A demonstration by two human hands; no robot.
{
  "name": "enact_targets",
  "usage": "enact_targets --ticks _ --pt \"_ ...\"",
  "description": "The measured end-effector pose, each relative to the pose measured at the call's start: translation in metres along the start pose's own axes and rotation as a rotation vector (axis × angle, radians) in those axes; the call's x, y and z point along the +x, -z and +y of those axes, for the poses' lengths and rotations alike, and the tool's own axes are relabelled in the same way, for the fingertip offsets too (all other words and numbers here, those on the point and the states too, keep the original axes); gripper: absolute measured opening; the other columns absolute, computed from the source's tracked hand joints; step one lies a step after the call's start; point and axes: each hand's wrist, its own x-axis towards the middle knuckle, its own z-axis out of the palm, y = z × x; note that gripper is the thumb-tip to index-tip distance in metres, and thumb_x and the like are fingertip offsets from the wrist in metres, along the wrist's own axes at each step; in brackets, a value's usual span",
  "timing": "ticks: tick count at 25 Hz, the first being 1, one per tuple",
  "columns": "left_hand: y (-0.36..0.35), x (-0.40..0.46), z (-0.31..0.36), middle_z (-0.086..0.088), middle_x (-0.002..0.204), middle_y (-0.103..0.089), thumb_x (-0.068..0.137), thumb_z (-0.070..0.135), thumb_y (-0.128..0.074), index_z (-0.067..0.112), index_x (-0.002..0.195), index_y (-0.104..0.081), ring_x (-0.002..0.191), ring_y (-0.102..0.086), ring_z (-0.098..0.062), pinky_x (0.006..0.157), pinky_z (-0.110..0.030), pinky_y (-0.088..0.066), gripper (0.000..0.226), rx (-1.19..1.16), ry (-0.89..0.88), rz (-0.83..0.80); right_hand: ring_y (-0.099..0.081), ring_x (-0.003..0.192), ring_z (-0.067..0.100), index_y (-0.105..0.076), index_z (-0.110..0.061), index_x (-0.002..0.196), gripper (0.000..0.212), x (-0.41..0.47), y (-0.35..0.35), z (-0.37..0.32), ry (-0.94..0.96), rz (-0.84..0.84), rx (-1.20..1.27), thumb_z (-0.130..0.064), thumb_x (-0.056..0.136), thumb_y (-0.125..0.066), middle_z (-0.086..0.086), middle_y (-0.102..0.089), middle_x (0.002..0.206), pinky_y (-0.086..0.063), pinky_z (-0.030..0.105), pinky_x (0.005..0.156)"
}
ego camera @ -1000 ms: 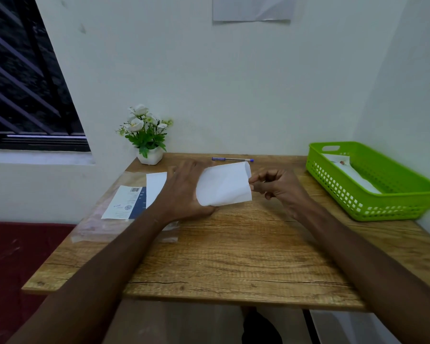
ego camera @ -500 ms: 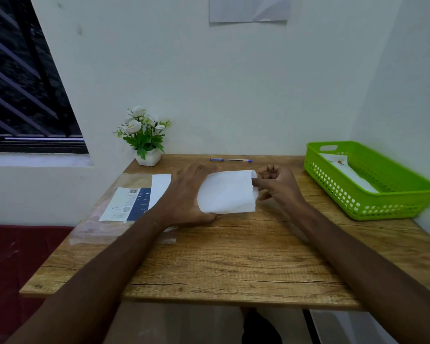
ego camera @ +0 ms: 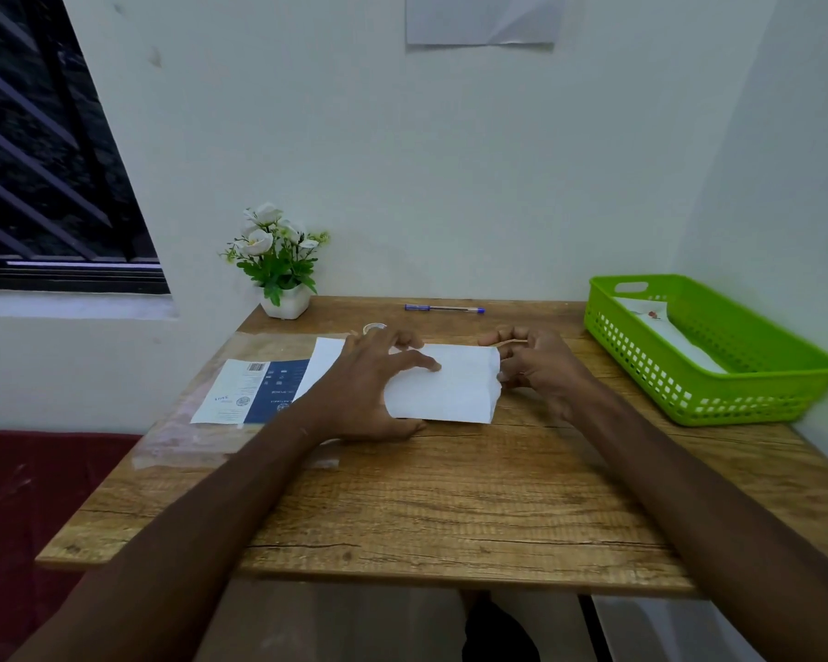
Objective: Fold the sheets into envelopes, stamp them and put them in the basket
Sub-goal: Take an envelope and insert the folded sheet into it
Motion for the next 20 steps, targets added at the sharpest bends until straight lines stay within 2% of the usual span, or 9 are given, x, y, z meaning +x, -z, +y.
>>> enact_targets --ticks 2,4,7,8,12,16,18,20 --pt "-0.001 0.000 -0.001 0.019 0.144 -0.039 0.073 0.064 -0.076 0.049 0.135 -0.056 0.137 -0.031 -0.003 0.116 -0.039 -0.030 0.066 -0.031 -0.003 -0.016 -0.070 0.084 0.027 -0.071 -0.004 0.107 0.045 0.001 0.002 0.002 -0.031 -0.048 0.067 0.021 0.069 -0.065 0.022 -0.075 0.100 -0.057 0.030 0.062" --pt "-0.002 0.001 0.000 0.021 0.139 -0.042 0.075 0.065 -0.074 0.050 0.131 -0.059 0.127 -0.041 0.000 0.106 -0.035 -0.044 0.059 -0.052 0.015 -0.039 -0.071 0.082 0.025 -0.070 0.000 0.106 0.039 0.000 -0.001 0.003 -0.060 -0.096 0.112 0.017 0.071 -0.073 0.019 -0.074 0.101 -0.058 0.030 0.062" --pt "-0.003 0.002 0.000 0.023 0.133 -0.045 0.076 0.071 -0.069 0.052 0.128 -0.062 0.115 -0.048 0.002 0.093 -0.032 -0.053 0.055 -0.051 0.021 -0.041 -0.072 0.073 0.020 -0.066 -0.001 0.108 0.041 0.000 -0.007 0.005 -0.096 -0.106 0.045 0.016 0.072 -0.074 0.019 -0.072 0.104 -0.056 0.027 0.055" --pt "-0.003 0.002 0.000 0.023 0.131 -0.046 0.076 0.073 -0.068 0.052 0.127 -0.063 0.111 -0.050 0.003 0.090 -0.030 -0.054 0.056 -0.050 0.025 -0.039 -0.072 0.075 0.022 -0.064 -0.003 0.112 0.046 0.000 -0.008 0.005 -0.121 -0.114 0.044 0.017 0.072 -0.074 0.021 -0.070 0.109 -0.056 0.026 0.053" --pt "-0.004 0.005 0.001 0.025 0.125 -0.048 0.072 0.079 -0.066 0.052 0.128 -0.062 0.098 -0.055 0.003 0.083 -0.026 -0.053 0.063 -0.037 0.044 -0.044 -0.067 0.105 0.041 -0.054 -0.012 0.128 0.073 0.001 -0.008 0.004 -0.220 -0.246 0.094 0.024 0.067 -0.073 0.024 -0.056 0.132 -0.059 0.033 0.057" --pt "-0.002 0.004 0.002 0.025 0.123 -0.050 0.066 0.088 -0.062 0.051 0.129 -0.062 0.095 -0.054 0.003 0.081 -0.024 -0.049 0.073 -0.047 0.073 -0.064 -0.069 0.103 0.038 -0.049 -0.011 0.138 0.093 -0.001 -0.001 0.000 -0.236 -0.402 0.176 0.028 0.058 -0.071 0.026 -0.063 0.126 -0.061 0.036 0.064" --pt "-0.001 0.004 0.005 0.025 0.123 -0.050 0.061 0.095 -0.058 0.050 0.130 -0.062 0.097 -0.053 0.002 0.080 -0.021 -0.045 0.082 -0.059 0.093 -0.085 -0.065 0.117 0.041 -0.048 -0.013 0.140 0.094 -0.001 0.004 -0.001 -0.219 -0.450 0.170 0.029 0.059 -0.070 0.026 -0.063 0.130 -0.061 0.037 0.069" --pt "-0.001 0.003 0.007 0.025 0.122 -0.050 0.056 0.100 -0.054 0.050 0.129 -0.061 0.099 -0.053 0.000 0.082 -0.021 -0.046 0.088 -0.064 0.112 -0.101 -0.065 0.117 0.043 -0.046 -0.013 0.139 0.087 0.000 0.008 -0.002 -0.231 -0.441 0.196 0.028 0.066 -0.068 0.027 -0.064 0.130 -0.061 0.040 0.071"
